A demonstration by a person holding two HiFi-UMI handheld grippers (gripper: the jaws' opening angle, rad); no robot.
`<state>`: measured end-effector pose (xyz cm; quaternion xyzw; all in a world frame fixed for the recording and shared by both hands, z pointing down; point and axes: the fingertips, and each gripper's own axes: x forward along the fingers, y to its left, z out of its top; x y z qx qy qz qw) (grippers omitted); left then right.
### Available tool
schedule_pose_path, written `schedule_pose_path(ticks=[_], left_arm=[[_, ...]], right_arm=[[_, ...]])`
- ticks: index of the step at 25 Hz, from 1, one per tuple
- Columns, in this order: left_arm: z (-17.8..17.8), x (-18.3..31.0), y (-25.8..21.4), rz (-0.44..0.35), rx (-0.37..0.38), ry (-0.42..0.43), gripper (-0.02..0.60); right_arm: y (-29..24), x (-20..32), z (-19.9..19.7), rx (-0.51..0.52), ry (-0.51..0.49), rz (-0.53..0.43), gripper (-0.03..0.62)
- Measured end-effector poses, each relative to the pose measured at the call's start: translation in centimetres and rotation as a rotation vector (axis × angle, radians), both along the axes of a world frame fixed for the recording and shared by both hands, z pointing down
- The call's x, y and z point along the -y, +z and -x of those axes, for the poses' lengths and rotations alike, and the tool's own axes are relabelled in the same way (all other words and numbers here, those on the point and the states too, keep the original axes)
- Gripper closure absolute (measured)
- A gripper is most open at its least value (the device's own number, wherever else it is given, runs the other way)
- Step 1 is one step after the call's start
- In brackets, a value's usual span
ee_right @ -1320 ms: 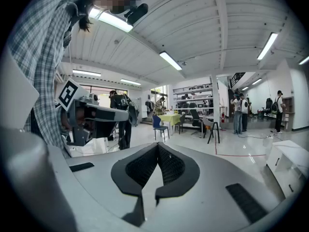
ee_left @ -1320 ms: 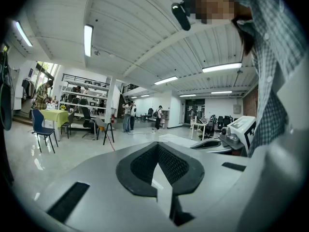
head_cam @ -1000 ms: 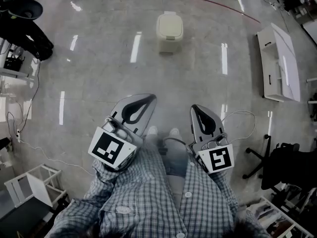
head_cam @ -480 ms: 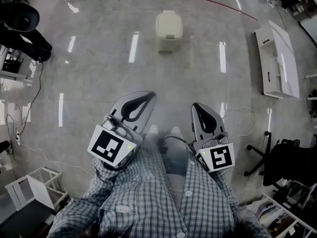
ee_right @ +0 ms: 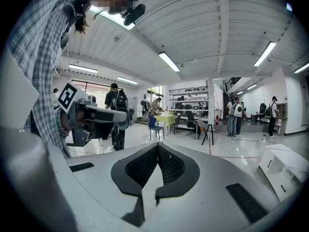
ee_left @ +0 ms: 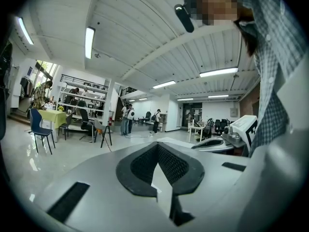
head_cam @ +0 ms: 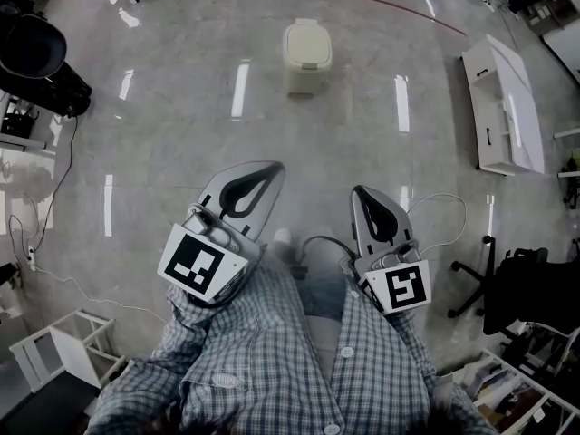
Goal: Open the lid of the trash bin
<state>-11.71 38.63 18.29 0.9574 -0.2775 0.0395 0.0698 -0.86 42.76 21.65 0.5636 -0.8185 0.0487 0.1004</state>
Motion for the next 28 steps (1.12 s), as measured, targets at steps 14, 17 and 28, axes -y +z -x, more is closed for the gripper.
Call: schedule_pose_path(ticks=[14,17,28], left_arm=[[0.1,2.1,0.0,-0.006,0.008,-0.055,0.575],[0.0,2.9,0.8,0.035,0.034,-0.073,0.575],[-2.6,7.8,0.9,0.054,0.026,-0.133,0.575]], right_arm=[[0.5,2.9,-1.8,0.011,-0.014,0.017,0.574],[0.6,4.2,-1.6,0.011,-0.040,0.016,0.574],[0.7,9.7,-3.8,-0.002,-0.113,0.031,0.574]])
